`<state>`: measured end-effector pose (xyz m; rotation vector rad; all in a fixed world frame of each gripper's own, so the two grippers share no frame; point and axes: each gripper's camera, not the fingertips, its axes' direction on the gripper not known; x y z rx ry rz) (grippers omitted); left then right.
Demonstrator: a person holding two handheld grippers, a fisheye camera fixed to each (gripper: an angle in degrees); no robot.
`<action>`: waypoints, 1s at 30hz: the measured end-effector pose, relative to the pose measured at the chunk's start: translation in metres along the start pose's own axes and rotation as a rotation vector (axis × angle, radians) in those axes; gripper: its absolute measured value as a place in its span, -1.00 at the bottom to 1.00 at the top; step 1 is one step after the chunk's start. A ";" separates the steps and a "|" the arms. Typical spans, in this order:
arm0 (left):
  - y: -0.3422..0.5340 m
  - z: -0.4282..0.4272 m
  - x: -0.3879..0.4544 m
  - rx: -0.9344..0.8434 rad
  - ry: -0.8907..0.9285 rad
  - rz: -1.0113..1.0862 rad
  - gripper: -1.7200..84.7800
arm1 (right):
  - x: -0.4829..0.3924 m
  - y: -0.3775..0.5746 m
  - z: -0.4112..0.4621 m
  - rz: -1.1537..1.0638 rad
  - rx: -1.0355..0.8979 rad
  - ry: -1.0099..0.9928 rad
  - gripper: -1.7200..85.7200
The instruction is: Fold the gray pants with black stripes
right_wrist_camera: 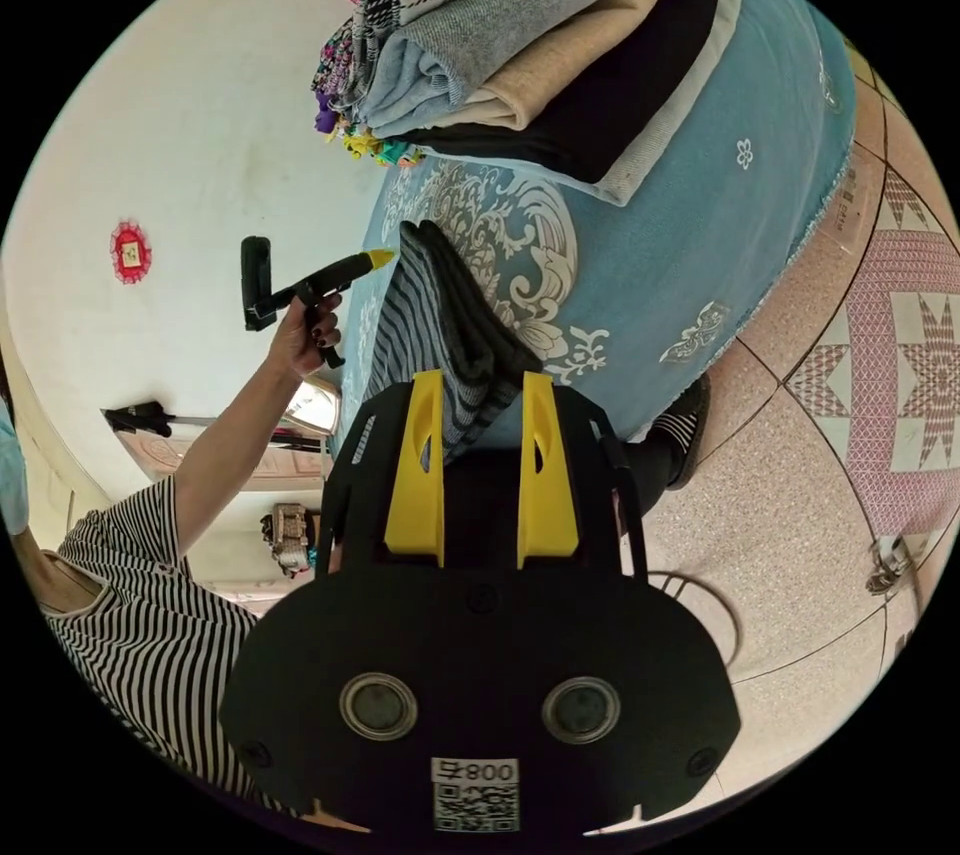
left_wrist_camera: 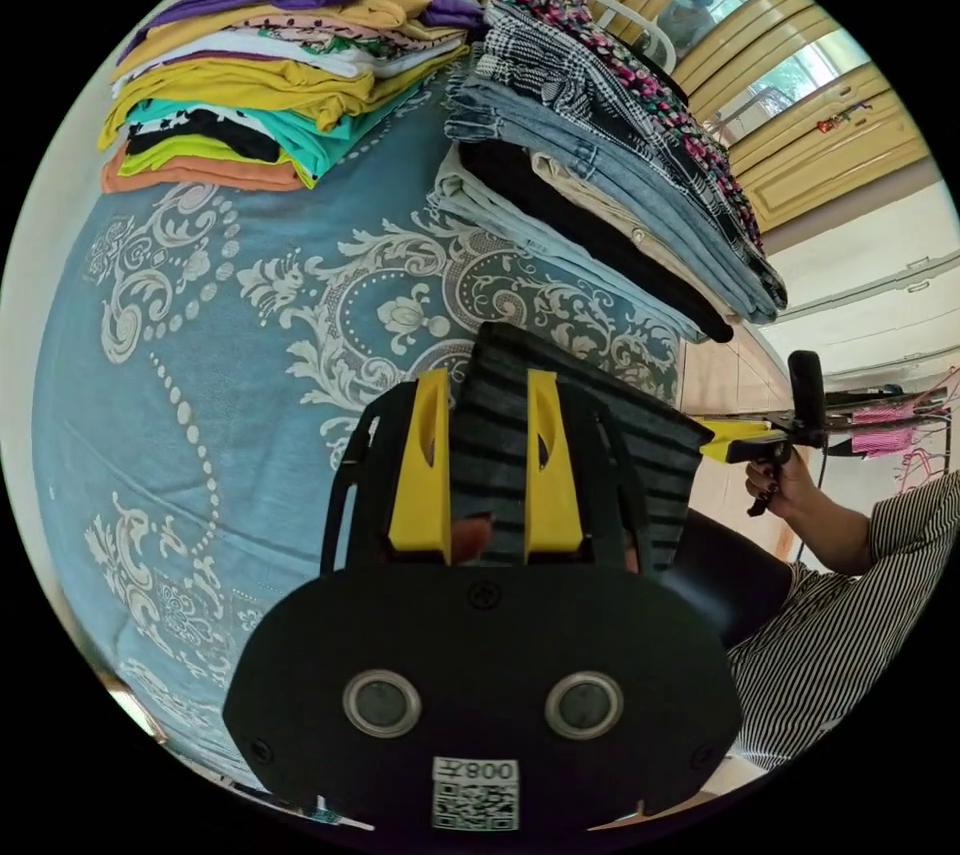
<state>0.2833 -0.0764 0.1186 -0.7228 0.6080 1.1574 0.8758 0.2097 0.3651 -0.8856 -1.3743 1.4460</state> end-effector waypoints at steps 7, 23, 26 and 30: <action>-0.057 0.021 -0.016 -0.103 0.144 0.080 -0.73 | 0.000 -0.004 -0.025 -0.030 -0.020 -0.025 -0.69; -0.072 0.017 -0.047 -0.086 0.287 0.030 -0.86 | 0.013 0.007 -0.031 0.003 -0.011 -0.123 -0.82; -0.063 0.004 -0.046 -0.066 0.286 0.043 -0.87 | 0.011 0.013 -0.027 -0.001 -0.003 -0.136 -0.85; -0.045 -0.018 -0.042 -0.031 0.286 0.077 -0.89 | -0.004 0.026 -0.023 -0.059 0.020 -0.152 -0.87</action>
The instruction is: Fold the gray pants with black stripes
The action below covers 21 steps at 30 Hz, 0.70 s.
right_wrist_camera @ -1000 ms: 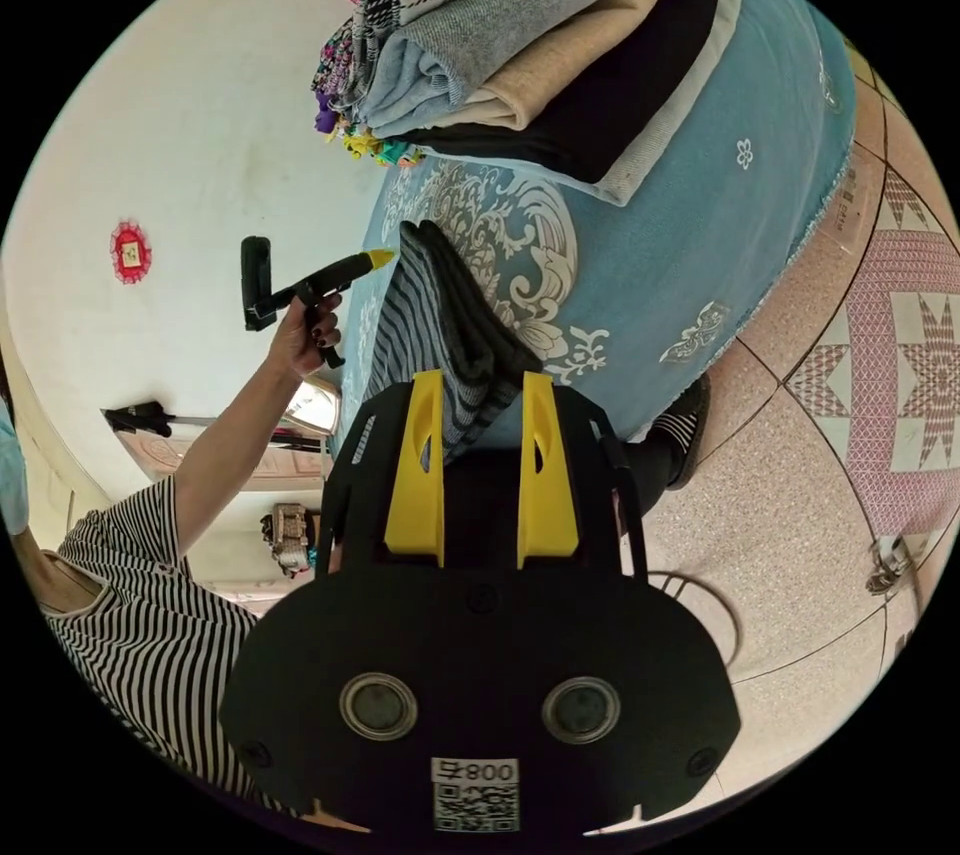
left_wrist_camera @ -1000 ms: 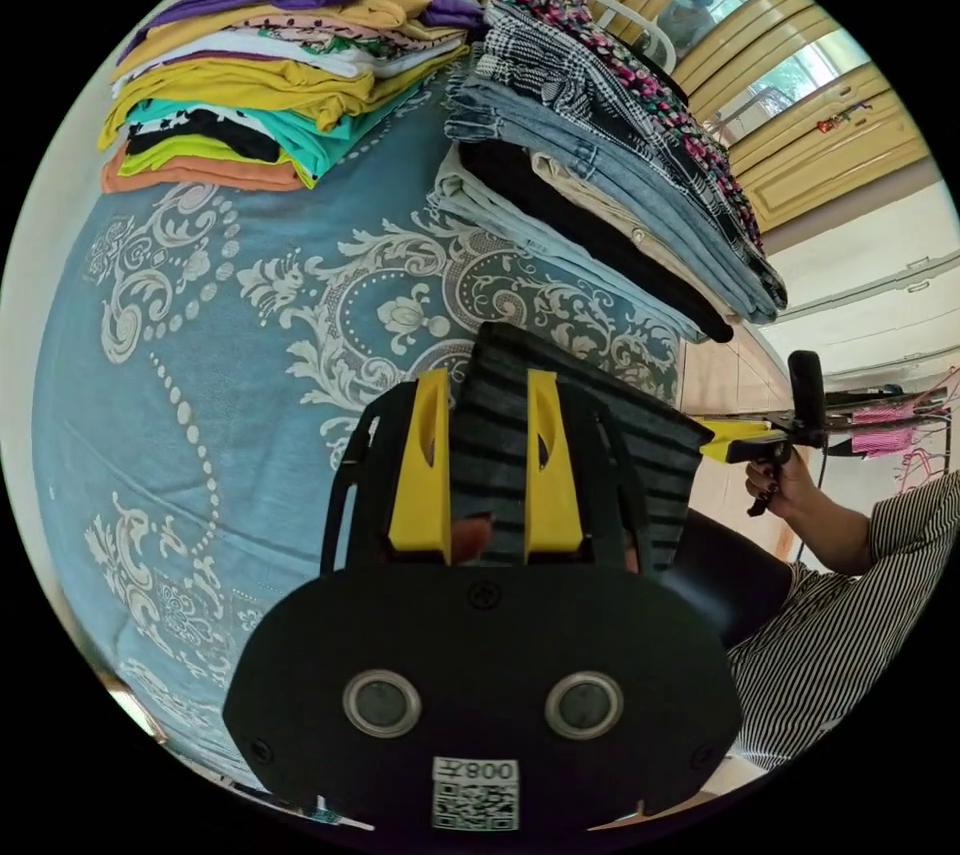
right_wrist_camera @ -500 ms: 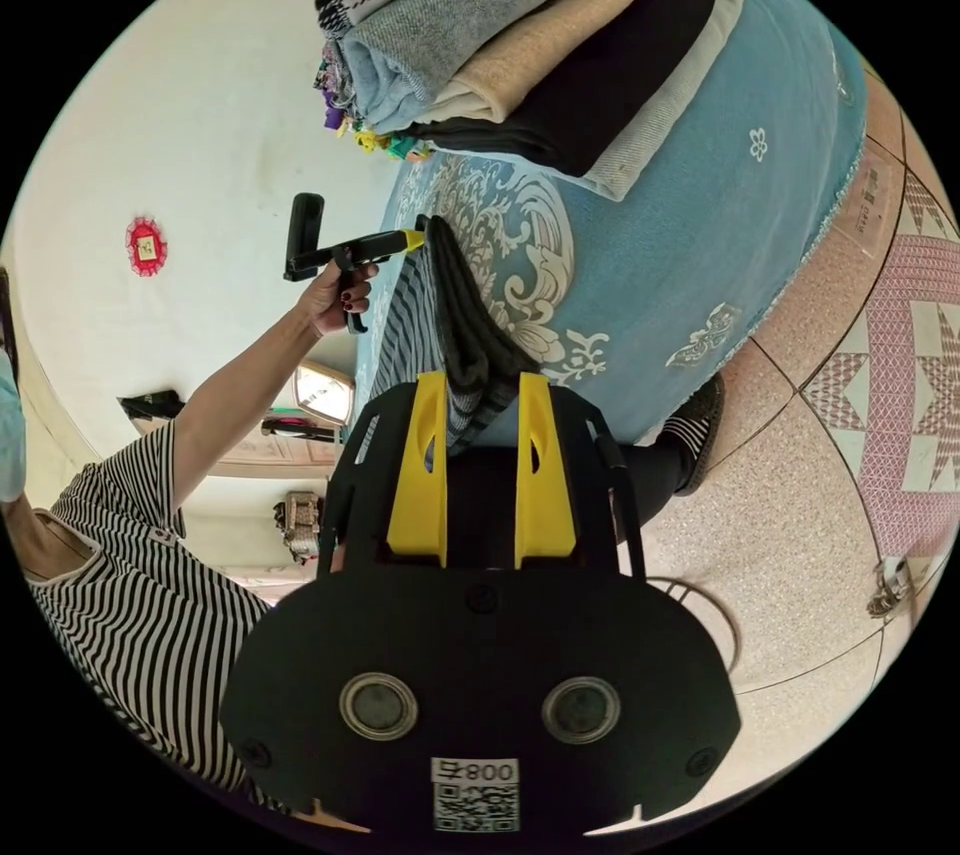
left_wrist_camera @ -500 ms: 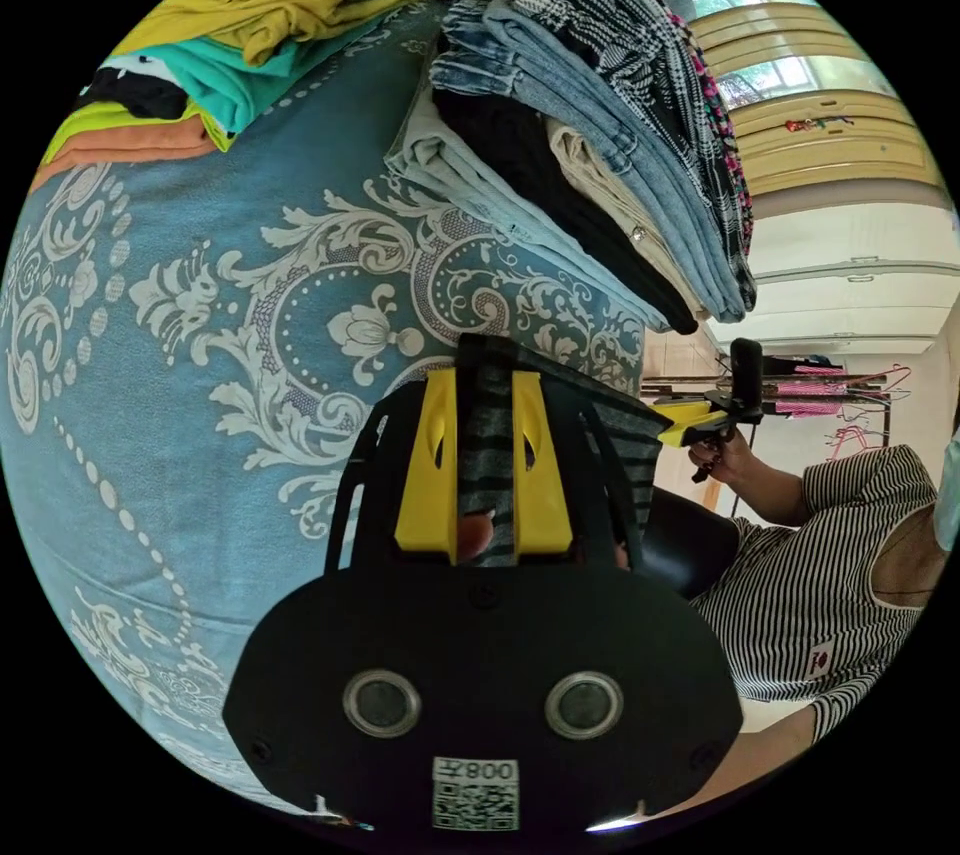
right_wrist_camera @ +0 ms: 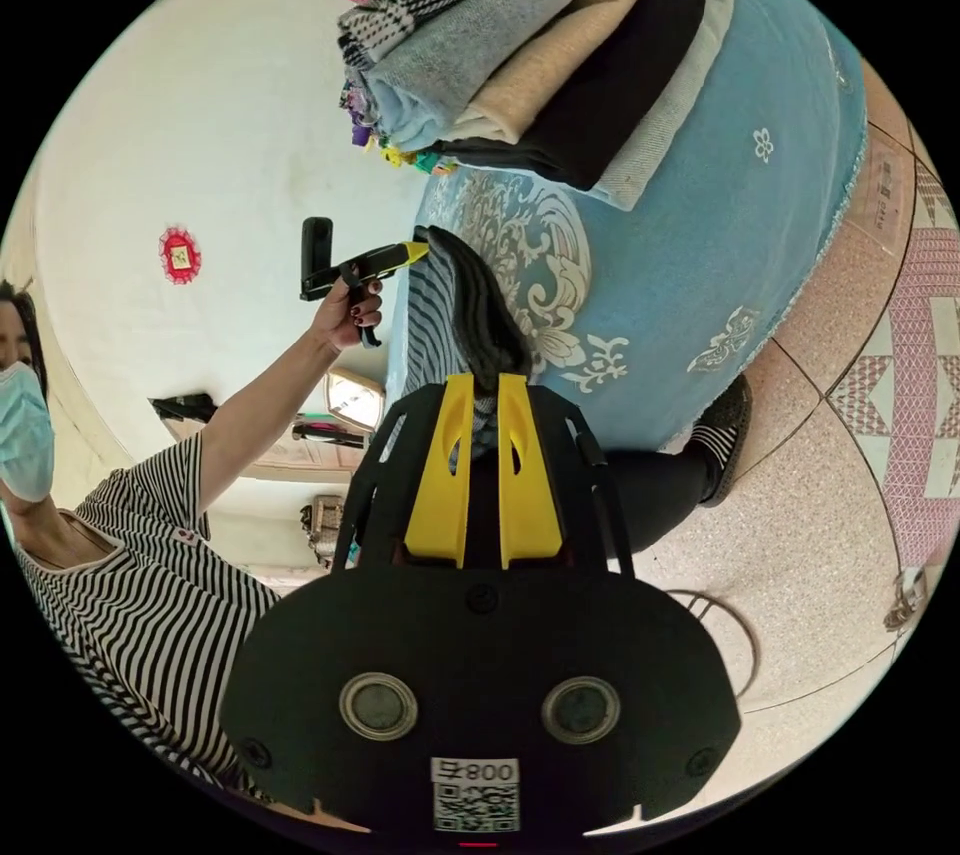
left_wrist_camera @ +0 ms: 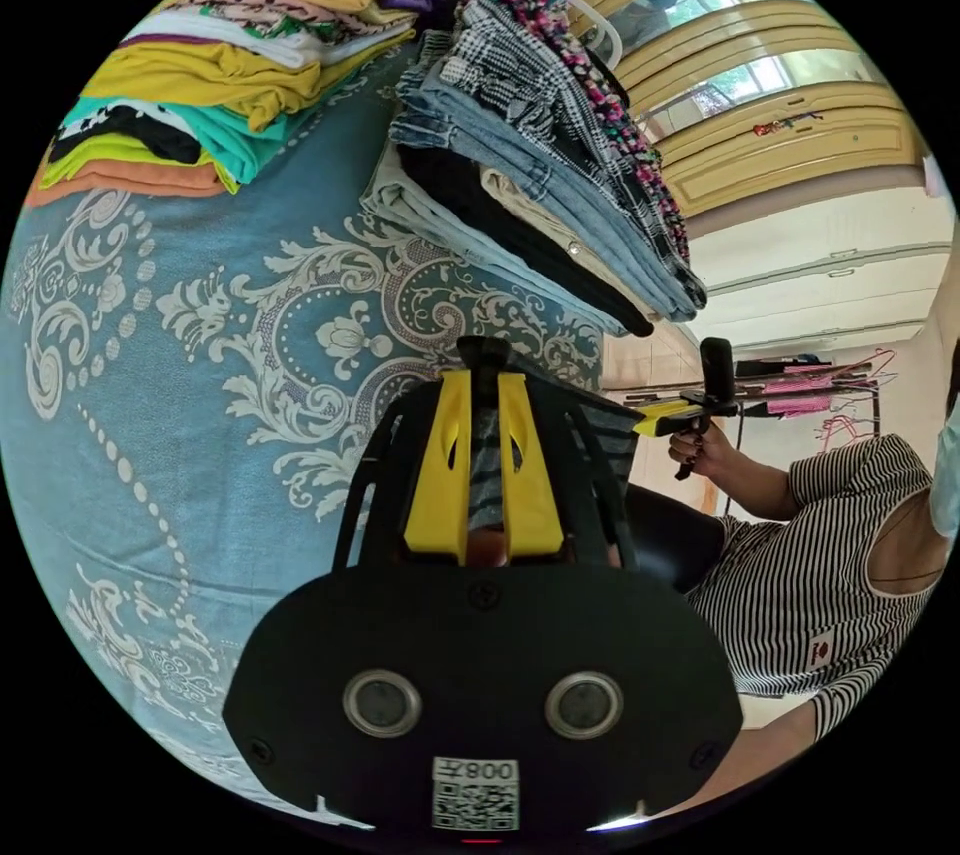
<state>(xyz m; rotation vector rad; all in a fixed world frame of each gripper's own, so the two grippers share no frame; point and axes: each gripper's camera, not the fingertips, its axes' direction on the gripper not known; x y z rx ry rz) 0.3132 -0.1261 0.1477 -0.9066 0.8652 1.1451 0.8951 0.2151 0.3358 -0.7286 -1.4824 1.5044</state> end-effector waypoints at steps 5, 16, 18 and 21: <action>0.044 -0.041 0.020 0.071 -0.013 0.067 -0.90 | -0.031 0.017 0.012 -0.115 0.007 -0.039 -0.88; 0.238 -0.145 0.036 0.340 -0.003 0.109 -0.89 | -0.158 0.081 0.110 -0.555 -0.155 -0.111 -0.88; 0.283 -0.158 0.034 0.383 -0.010 0.095 -0.88 | -0.180 0.096 0.140 -0.632 -0.209 -0.118 -0.87; 0.361 -0.172 0.025 0.452 -0.011 0.042 -0.88 | -0.208 0.122 0.201 -0.736 -0.314 -0.136 -0.87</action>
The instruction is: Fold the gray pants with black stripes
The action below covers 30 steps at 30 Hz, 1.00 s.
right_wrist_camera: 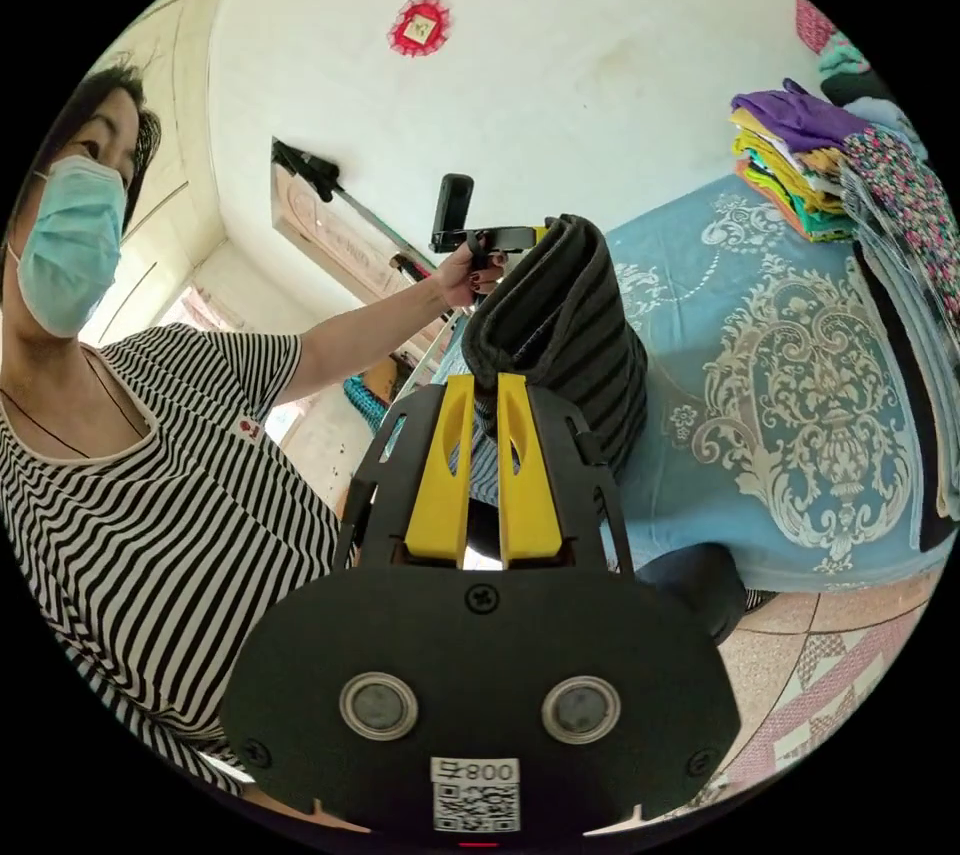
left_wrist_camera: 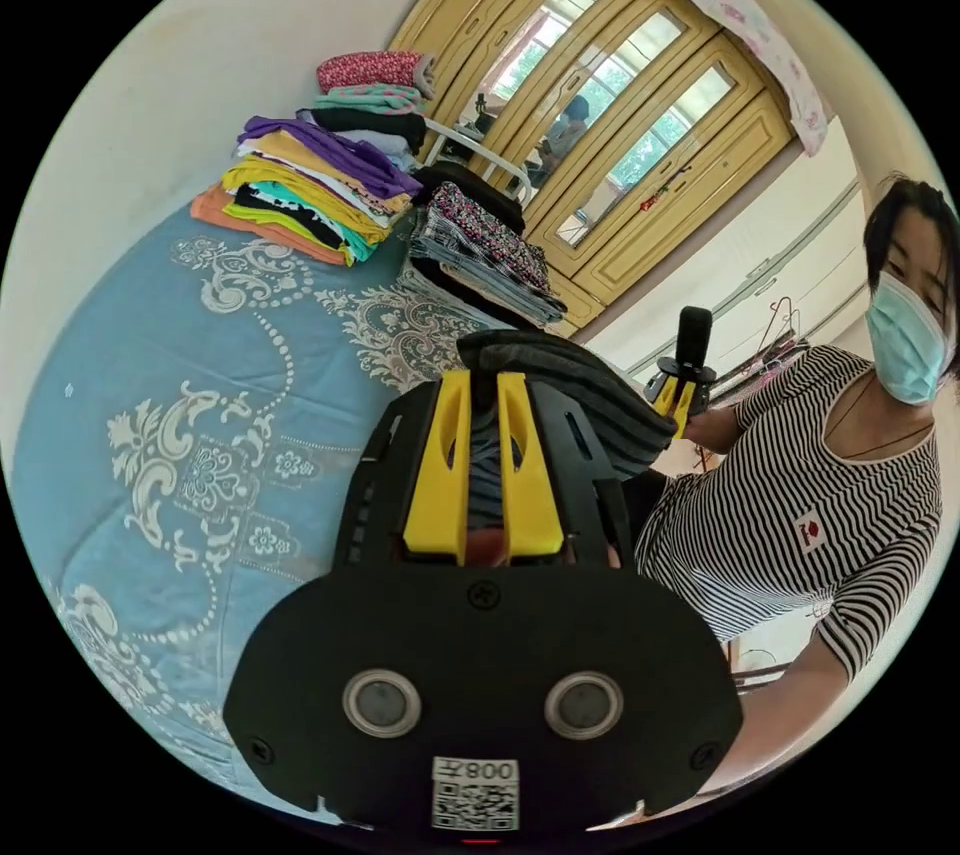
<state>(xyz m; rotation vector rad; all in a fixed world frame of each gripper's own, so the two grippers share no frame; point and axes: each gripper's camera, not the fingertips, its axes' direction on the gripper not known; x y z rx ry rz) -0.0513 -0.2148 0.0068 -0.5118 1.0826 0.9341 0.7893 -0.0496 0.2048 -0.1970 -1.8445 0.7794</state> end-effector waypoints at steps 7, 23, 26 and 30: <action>0.167 -0.070 -0.026 0.128 -0.030 -0.193 -0.86 | -0.013 -0.007 0.190 -0.104 -0.284 -0.114 -0.87; 0.379 -0.010 0.028 0.054 -0.019 -0.515 -0.94 | 0.063 0.056 0.466 -0.084 -0.790 -0.147 -0.91; 0.404 0.004 0.047 -0.035 -0.167 -0.535 -0.95 | 0.071 0.046 0.466 -0.120 -0.747 -0.071 -0.94; 0.428 -0.004 0.064 -0.028 -0.260 -0.547 -0.96 | 0.107 0.013 0.466 -0.167 -0.628 0.142 -0.96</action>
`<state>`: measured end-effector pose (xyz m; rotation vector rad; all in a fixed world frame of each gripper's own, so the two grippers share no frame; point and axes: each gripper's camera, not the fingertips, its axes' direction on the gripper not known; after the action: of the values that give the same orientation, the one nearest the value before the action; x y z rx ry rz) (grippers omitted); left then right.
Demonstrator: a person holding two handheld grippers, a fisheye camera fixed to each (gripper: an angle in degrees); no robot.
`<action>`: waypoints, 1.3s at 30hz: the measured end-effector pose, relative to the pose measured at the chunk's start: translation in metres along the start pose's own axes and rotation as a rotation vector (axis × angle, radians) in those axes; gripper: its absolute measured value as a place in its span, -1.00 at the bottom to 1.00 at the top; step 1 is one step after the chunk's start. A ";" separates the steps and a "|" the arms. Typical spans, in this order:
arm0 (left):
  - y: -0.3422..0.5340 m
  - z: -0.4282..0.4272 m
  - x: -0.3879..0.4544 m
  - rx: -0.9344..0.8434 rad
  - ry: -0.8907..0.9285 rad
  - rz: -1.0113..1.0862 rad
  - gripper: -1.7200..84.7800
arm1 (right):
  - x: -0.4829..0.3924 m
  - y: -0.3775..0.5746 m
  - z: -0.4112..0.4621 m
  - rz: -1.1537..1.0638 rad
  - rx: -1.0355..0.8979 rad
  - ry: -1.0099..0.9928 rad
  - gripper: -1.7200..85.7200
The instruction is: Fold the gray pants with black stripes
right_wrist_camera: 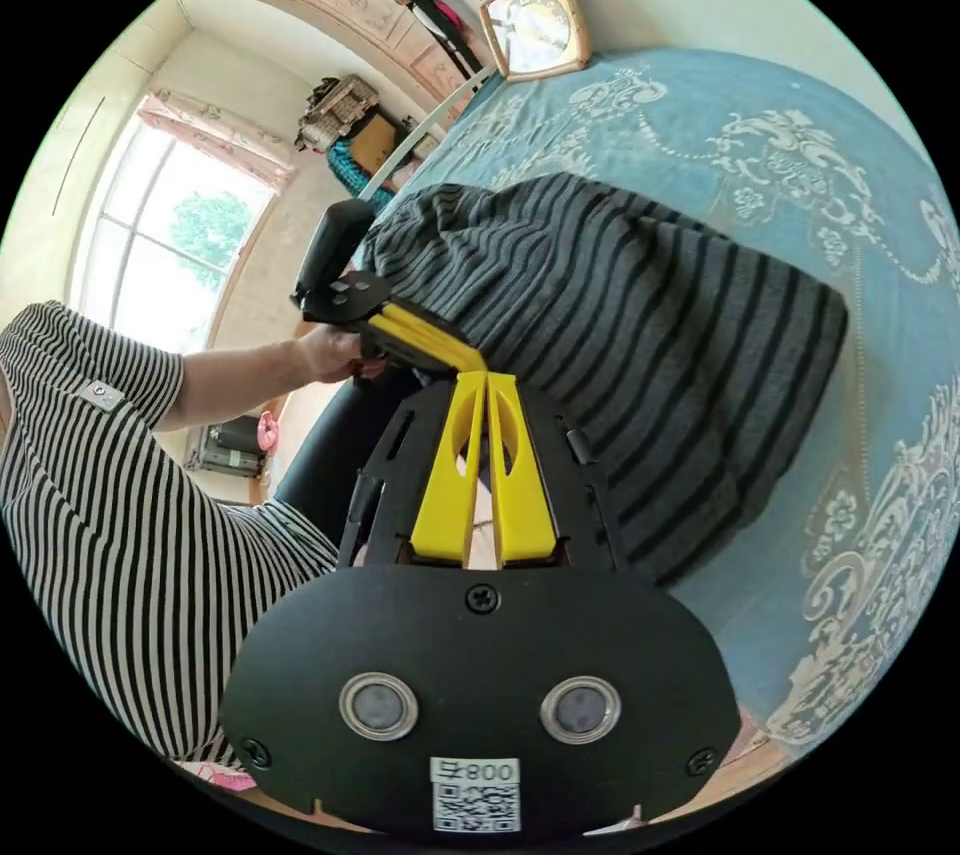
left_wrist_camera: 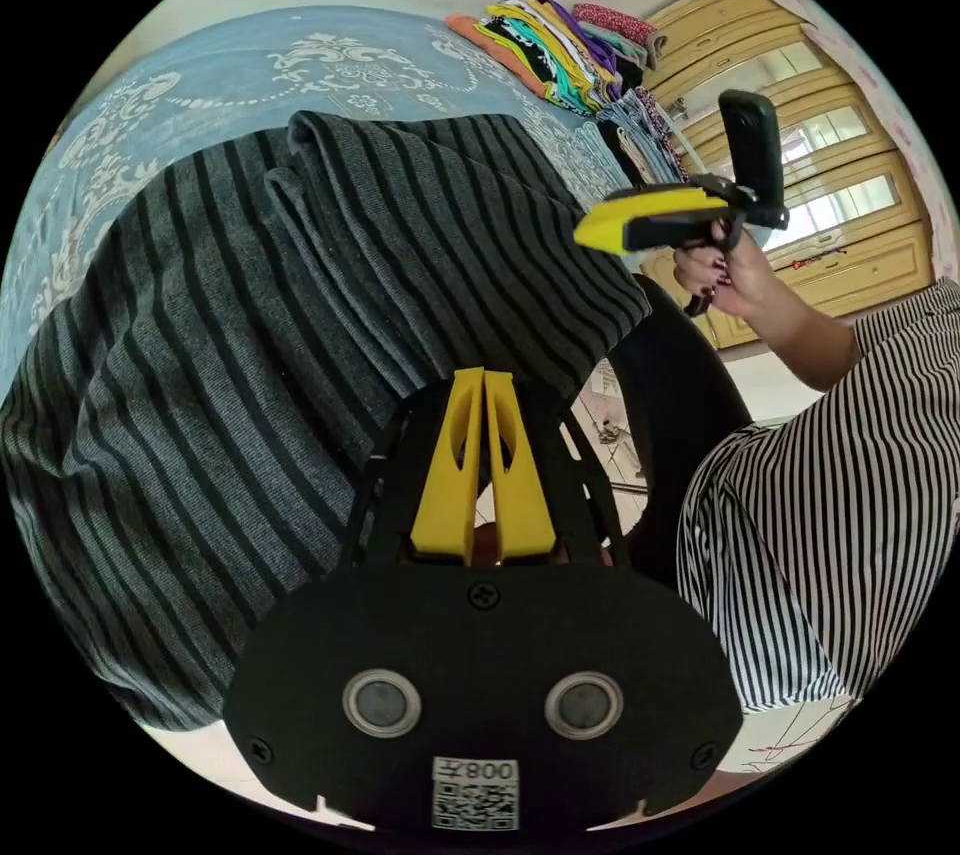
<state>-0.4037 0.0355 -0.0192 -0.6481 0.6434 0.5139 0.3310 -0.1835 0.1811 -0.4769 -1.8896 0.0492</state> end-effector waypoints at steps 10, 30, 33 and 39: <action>0.048 -0.006 -0.002 -0.032 -0.118 0.022 -0.95 | 0.130 -0.061 0.061 0.204 -0.033 0.287 -0.96; 0.091 -0.067 -0.139 0.424 -0.005 -0.443 -0.80 | 0.061 -0.077 0.190 -0.118 -0.168 -0.013 -0.77; 0.071 -0.057 -0.167 0.372 0.066 -0.454 -0.80 | 0.050 -0.059 0.210 -0.176 -0.262 0.011 -0.76; 0.061 -0.041 -0.187 0.281 0.070 -0.444 -0.90 | 0.048 -0.031 0.244 -0.234 -0.324 0.066 -0.78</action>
<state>-0.5863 0.0049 0.0598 -0.5219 0.6008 -0.0136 0.0861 -0.1481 0.1421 -0.4648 -1.8828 -0.4279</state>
